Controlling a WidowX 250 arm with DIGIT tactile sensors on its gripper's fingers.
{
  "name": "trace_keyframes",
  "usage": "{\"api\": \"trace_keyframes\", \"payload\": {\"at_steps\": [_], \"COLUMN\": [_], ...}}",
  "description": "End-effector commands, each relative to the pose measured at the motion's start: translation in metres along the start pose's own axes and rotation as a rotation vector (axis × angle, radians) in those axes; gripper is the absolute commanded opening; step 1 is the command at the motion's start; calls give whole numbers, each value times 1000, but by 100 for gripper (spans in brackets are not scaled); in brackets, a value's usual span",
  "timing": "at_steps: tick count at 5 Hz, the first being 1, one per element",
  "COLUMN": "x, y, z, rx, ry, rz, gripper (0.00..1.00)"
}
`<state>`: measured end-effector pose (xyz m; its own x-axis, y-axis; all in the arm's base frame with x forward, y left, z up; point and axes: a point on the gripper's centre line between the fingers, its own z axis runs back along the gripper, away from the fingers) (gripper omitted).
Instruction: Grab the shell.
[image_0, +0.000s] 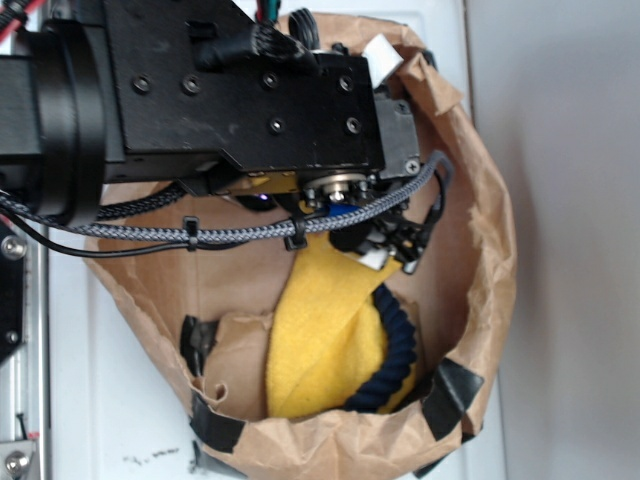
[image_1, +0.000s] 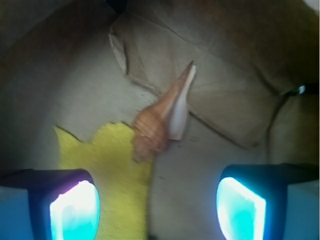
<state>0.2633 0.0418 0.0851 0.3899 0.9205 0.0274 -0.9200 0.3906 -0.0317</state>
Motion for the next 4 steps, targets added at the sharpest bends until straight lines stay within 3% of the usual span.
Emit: {"api": "trace_keyframes", "payload": {"at_steps": [1,2,3,4], "x": [14,18,20,23], "y": [12,5,-4,-11], "z": [-9,-25,-28,-28], "rx": [-84,-104,-78,-68], "ry": [-87,-39,-13,-29], "rz": [58,25,36,77], "gripper": [100,100,100,100]}}
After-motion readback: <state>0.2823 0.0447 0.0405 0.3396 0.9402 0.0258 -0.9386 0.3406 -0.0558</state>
